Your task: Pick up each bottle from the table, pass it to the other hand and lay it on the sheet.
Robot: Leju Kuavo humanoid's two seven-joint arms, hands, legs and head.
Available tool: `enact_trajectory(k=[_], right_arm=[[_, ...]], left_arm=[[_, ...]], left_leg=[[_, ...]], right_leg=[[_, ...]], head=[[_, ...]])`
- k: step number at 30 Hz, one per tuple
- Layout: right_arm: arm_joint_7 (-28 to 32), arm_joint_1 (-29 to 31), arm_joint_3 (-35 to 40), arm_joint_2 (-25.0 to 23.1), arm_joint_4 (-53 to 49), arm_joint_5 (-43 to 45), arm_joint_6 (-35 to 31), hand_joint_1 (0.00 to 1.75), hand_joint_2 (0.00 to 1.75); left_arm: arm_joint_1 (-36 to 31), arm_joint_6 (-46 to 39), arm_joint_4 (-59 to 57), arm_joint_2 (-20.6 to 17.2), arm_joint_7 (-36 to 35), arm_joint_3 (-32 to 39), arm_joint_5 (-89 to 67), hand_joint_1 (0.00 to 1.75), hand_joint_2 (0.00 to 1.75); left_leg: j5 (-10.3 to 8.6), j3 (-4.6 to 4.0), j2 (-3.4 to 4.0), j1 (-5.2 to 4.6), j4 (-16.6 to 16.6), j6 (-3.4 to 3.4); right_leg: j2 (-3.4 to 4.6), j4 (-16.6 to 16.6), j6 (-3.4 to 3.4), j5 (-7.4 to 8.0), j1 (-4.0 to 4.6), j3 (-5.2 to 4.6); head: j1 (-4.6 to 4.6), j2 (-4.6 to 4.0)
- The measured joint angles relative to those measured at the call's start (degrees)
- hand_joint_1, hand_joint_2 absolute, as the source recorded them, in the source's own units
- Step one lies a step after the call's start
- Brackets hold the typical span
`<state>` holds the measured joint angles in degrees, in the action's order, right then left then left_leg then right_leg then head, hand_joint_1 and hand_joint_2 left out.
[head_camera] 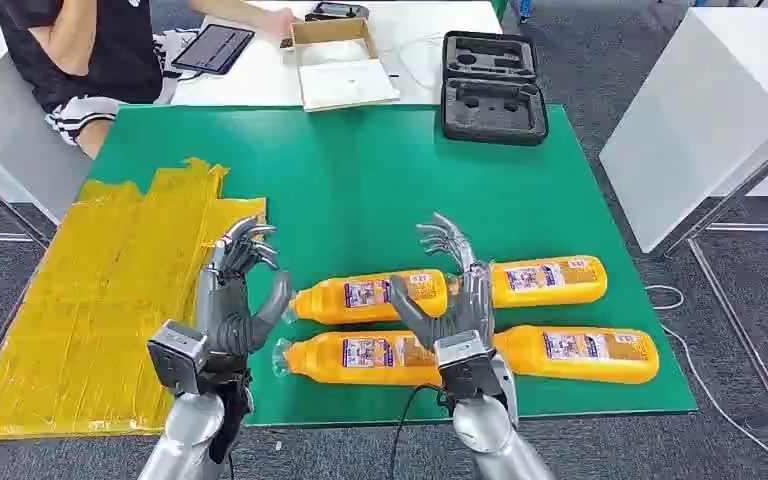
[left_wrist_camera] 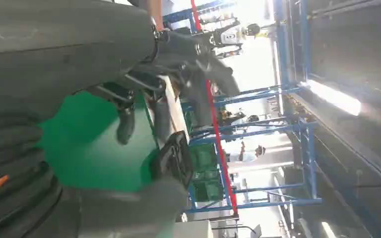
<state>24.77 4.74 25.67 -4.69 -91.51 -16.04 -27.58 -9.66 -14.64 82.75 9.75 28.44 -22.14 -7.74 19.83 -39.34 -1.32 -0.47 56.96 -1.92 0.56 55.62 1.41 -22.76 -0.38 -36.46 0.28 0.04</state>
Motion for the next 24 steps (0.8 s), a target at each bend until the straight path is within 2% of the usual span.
enact_trajectory(k=[11,17,24], right_arm=[[-0.3,0.3,0.7,1.0,0.0,-0.9,-0.2,0.00,1.75],[-7.7,0.2,0.8,3.0,-0.4,-16.1,-0.8,0.00,1.75],[-18.2,-2.7,0.1,9.8,-5.0,-30.1,8.1,0.00,1.75]], left_arm=[[0.0,-0.2,-0.5,0.0,0.0,0.0,0.0,0.00,1.75],[0.0,-0.5,-1.3,0.0,-0.1,0.1,0.2,0.00,1.75],[1.1,0.4,-2.5,0.0,-0.6,1.4,0.5,0.00,1.75]], left_leg=[[0.00,0.00,0.01,0.00,0.0,0.00],[0.00,0.00,0.00,0.00,0.0,0.00],[0.04,-0.01,-0.02,-0.04,0.0,-0.06]], right_leg=[[0.00,0.0,0.01,0.01,0.01,-0.01],[0.00,0.0,0.00,0.00,0.00,-0.01],[-0.01,0.0,0.03,0.00,-0.04,0.00]], head=[[0.00,0.00],[0.00,0.00],[0.00,0.00]])
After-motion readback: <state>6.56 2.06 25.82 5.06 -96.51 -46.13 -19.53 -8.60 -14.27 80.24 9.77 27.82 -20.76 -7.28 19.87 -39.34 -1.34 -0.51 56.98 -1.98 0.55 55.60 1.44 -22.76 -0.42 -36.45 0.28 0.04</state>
